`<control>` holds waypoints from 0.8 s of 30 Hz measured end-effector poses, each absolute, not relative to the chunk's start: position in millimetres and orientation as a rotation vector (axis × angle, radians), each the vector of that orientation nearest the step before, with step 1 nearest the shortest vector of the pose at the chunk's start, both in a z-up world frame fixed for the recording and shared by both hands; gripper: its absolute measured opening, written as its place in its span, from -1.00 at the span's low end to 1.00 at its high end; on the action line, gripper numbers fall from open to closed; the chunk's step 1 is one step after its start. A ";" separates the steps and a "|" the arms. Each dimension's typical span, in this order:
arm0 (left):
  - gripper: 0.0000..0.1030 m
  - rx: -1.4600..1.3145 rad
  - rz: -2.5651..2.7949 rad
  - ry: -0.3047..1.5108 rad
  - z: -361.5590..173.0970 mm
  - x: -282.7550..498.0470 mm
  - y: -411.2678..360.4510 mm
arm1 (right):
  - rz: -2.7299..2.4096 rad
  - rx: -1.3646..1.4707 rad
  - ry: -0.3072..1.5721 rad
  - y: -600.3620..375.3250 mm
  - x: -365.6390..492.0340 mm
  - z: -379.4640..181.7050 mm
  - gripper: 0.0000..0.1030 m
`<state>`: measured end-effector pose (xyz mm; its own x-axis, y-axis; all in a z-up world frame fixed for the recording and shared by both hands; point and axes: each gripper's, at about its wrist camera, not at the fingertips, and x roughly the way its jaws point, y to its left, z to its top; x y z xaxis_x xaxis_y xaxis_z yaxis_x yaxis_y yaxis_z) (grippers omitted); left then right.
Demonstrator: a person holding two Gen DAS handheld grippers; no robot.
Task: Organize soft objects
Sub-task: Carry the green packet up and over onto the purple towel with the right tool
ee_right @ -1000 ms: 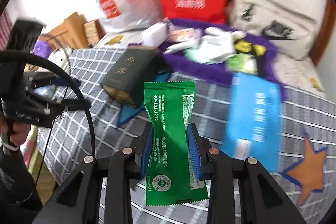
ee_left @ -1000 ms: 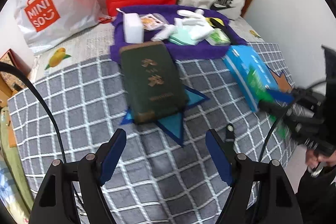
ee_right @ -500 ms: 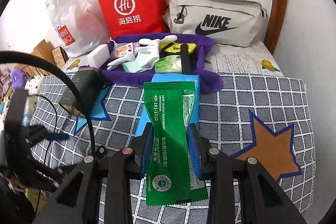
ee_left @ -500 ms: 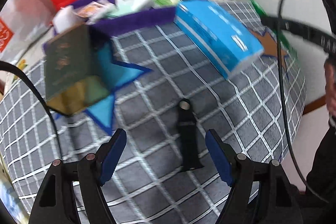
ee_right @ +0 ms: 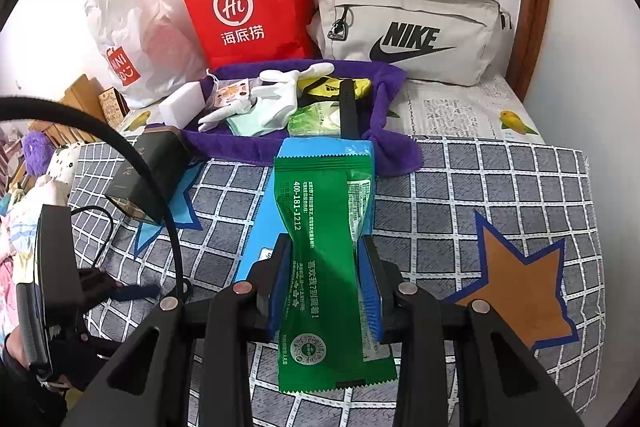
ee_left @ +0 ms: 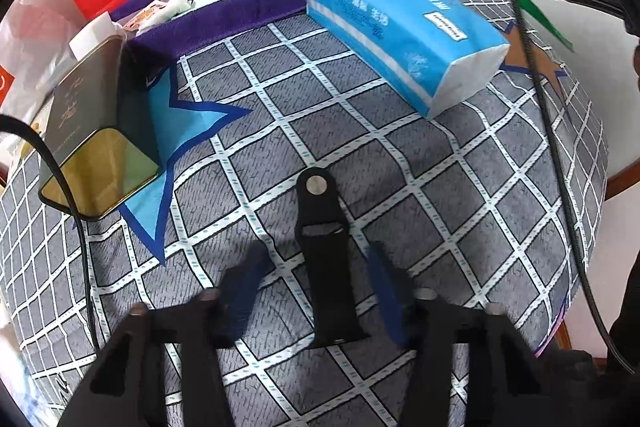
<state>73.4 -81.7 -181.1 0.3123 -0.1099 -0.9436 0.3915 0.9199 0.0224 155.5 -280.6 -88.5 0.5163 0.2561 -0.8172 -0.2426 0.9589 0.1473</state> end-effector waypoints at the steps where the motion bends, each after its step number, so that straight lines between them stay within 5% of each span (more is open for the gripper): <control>1: -0.58 0.265 -0.342 1.208 -179.9 71.2 -82.2 | 0.305 0.018 0.985 -279.9 155.3 -88.7 -0.36; 24: -0.60 0.072 -0.308 1.120 -96.5 73.8 -19.3 | 0.381 0.052 0.979 -267.4 148.5 -76.5 -0.36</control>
<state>73.8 -19.3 -96.5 0.3983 -0.2070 -0.8936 0.2786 0.9555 -0.0971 148.5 -267.4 -76.5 0.4971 0.3375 -0.7993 -0.2913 0.9327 0.2127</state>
